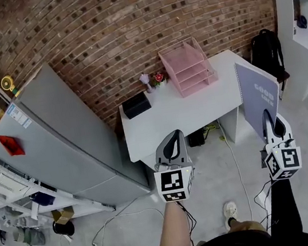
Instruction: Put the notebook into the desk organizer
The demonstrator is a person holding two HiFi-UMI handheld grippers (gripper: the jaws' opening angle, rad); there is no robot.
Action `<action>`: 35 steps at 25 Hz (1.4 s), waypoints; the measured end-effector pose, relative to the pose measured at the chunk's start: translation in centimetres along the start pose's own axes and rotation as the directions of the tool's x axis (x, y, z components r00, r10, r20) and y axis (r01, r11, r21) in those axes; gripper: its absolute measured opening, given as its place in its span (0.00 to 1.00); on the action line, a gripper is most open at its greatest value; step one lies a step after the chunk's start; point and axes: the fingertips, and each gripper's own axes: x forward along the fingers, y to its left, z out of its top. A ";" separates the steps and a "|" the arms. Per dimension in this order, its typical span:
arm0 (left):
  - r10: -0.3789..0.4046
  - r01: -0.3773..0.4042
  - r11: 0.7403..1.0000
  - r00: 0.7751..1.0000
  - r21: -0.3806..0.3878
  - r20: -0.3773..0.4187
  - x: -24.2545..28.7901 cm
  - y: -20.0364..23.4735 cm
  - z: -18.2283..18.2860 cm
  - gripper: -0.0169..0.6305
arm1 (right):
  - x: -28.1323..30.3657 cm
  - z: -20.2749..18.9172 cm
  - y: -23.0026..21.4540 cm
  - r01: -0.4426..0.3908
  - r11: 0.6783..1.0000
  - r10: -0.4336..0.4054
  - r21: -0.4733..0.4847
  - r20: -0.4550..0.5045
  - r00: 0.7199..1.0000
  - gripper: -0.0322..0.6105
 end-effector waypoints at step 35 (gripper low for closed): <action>-0.019 0.019 1.000 1.000 -0.016 -0.017 22.5 2.5 -2.7 0.05 | 20.7 -5.6 -7.0 -0.072 0.997 0.072 0.033 0.003 0.997 0.12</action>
